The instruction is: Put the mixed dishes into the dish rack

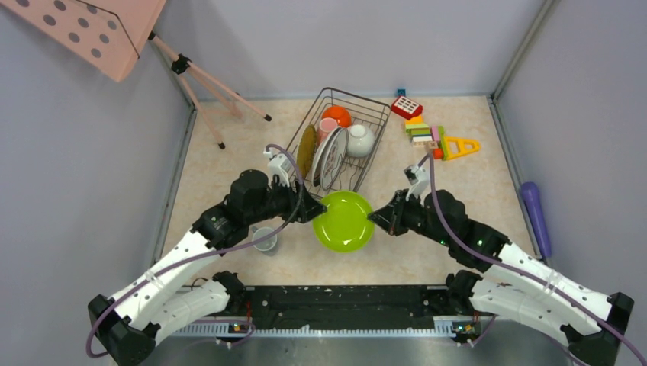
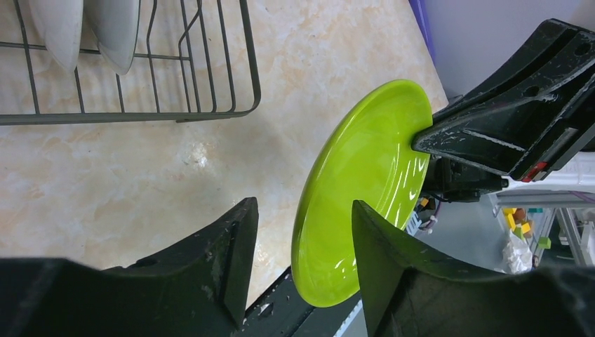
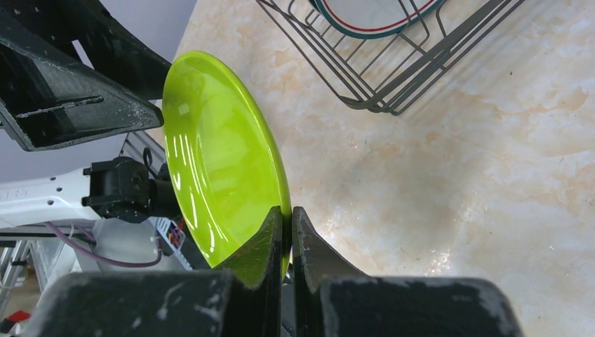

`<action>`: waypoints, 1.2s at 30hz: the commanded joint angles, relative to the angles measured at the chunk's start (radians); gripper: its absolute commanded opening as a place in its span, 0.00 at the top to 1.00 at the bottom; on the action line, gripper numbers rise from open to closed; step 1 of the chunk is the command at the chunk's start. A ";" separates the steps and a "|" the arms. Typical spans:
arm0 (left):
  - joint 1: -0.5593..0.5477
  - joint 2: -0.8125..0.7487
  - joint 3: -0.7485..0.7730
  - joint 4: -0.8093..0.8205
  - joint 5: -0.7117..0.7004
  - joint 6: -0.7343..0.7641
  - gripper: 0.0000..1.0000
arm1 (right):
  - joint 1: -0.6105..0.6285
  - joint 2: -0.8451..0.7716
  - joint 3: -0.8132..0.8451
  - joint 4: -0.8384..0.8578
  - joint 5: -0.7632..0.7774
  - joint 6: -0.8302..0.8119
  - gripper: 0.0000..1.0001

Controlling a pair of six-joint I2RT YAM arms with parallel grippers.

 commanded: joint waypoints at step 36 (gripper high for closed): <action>0.003 0.063 0.075 0.043 -0.060 0.050 1.00 | 0.009 -0.016 0.094 -0.084 0.226 0.014 0.49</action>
